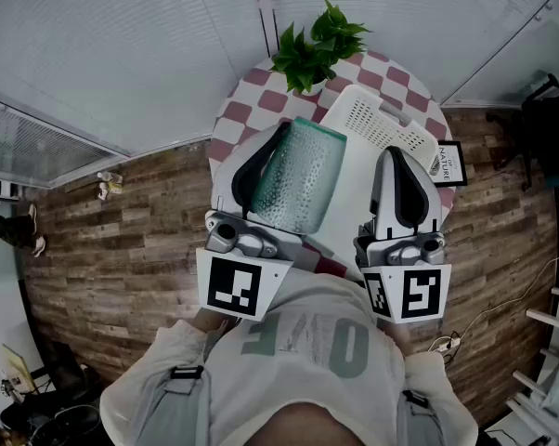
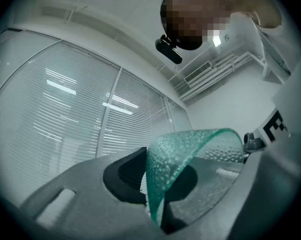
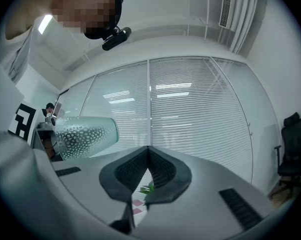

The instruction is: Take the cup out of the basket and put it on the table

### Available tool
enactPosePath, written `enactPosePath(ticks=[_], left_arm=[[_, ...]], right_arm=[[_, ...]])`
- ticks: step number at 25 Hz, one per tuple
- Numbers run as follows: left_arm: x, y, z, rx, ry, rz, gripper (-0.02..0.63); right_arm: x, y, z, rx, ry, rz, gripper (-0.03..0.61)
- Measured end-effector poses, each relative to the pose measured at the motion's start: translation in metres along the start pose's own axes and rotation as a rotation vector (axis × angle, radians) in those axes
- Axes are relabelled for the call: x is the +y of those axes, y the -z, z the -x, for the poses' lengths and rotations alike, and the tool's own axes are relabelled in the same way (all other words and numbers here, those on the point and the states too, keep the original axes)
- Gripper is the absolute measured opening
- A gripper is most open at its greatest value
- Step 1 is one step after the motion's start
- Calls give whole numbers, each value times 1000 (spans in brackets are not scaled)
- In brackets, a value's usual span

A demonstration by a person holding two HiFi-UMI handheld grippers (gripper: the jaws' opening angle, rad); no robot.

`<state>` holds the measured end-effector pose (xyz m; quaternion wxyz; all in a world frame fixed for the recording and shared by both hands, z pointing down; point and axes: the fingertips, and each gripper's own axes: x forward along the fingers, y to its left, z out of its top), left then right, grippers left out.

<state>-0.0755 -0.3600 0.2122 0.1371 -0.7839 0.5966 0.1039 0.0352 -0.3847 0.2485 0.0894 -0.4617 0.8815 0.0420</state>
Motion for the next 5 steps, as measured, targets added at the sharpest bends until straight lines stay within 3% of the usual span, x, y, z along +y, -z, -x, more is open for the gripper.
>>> enactPosePath(ticks=[5], left_arm=[[-2,-3,-2,-7,-1,-3,21]], right_arm=[[-2,-1,1,-5,-2,-1,10]])
